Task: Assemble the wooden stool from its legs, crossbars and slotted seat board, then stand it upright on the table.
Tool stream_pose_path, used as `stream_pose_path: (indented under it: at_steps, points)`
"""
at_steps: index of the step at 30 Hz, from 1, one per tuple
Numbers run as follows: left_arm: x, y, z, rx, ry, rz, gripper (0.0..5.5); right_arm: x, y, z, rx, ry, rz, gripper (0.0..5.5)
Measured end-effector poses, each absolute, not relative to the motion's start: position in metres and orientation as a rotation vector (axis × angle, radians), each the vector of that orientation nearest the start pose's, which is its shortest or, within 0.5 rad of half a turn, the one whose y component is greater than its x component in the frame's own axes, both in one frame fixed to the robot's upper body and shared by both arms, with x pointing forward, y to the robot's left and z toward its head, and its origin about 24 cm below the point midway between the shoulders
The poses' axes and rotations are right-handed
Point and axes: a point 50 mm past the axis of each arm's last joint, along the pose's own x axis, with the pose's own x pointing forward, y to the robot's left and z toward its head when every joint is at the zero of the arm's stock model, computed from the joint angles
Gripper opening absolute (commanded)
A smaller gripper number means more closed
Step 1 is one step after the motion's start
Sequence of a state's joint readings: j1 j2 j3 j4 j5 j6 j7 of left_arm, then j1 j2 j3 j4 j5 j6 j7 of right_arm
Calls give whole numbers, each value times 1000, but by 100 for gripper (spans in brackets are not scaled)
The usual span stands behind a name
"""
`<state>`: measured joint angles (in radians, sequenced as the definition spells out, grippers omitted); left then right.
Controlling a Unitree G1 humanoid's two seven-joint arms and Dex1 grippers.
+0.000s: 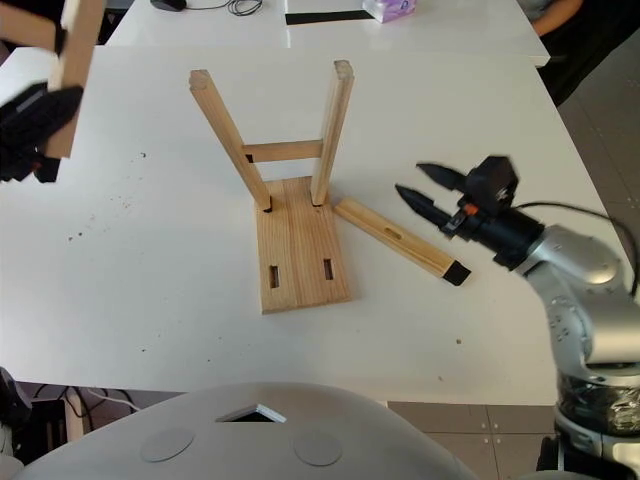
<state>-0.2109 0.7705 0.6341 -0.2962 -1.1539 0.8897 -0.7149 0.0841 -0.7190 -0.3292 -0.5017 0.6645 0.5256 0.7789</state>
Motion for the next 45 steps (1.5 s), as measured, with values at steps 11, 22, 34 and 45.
stream_pose_path:
  at_steps: [11, 22, 34, 45]
  points:
    - [205, 160, 243, -424, -121, -1357, 201, 211, -175, 248, 181, -163, 1364, 319]
    - [201, 137, 228, -392, -69, -1472, 201, 220, -161, 255, 206, -84, 1500, 339]
    - [200, 136, 207, -351, -6, -1465, 201, 222, -142, 248, 216, -24, 1590, 339]
    - [199, 135, 205, -337, -4, -1476, 201, 225, -136, 242, 172, -4, 1592, 212]
